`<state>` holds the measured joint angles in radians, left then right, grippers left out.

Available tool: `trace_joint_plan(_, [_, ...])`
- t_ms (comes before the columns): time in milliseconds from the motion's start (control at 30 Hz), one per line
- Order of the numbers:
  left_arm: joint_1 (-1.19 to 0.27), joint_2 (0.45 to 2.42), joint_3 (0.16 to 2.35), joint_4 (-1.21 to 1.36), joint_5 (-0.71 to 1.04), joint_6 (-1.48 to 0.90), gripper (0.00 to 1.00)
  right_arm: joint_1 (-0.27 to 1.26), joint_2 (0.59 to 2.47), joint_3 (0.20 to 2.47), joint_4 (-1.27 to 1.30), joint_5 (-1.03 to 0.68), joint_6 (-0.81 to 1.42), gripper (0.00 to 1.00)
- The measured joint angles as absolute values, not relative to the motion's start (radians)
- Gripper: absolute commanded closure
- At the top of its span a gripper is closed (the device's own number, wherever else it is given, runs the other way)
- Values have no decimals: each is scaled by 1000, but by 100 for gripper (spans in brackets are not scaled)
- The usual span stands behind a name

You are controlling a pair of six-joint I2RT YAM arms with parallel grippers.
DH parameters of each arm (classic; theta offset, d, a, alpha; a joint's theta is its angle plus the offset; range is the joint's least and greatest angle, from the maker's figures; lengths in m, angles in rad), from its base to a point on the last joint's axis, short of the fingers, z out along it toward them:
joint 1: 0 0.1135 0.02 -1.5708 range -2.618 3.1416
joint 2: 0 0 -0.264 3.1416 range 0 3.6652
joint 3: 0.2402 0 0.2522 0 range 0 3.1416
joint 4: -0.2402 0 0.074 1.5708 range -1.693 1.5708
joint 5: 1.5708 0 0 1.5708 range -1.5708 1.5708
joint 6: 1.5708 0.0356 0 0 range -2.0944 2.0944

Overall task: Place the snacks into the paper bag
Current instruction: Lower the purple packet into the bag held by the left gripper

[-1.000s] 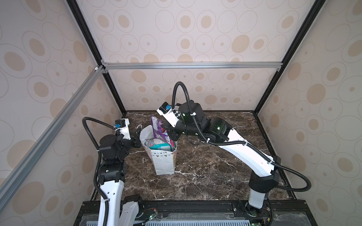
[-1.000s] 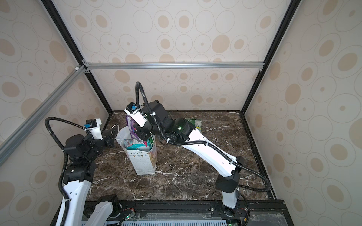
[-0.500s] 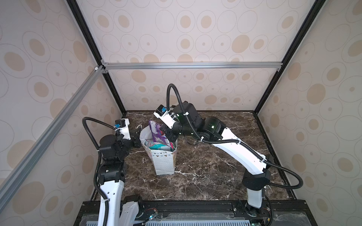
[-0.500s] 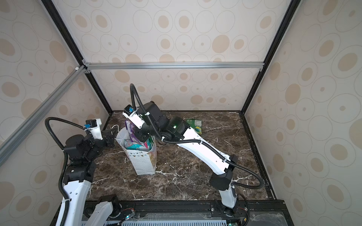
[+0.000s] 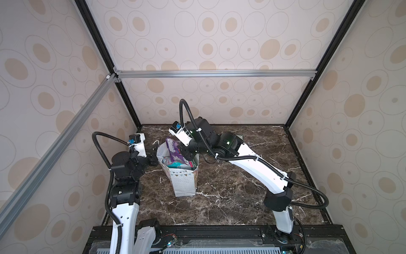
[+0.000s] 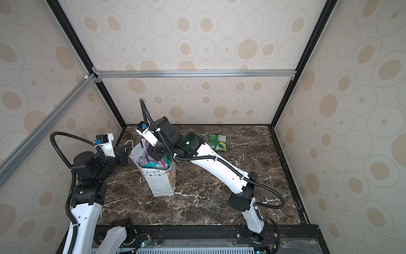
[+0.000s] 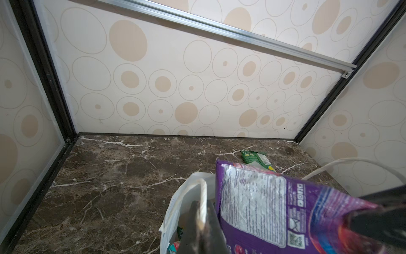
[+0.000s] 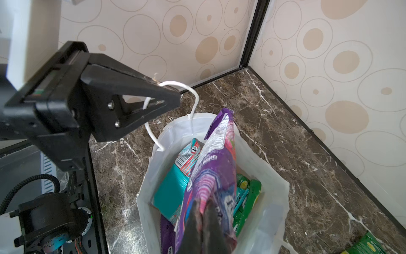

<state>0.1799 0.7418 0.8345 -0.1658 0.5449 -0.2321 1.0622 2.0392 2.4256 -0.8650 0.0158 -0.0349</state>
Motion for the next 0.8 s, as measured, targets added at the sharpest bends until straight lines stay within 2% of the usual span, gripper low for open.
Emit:
trace_joint_plan(500, [181, 741, 834, -166, 545, -232, 100, 1047, 2063, 2421, -844, -84, -8, 100])
trace_joint_plan(800, [181, 741, 834, -166, 544, -232, 100, 1039, 2046, 2265, -770, -101, 22, 100])
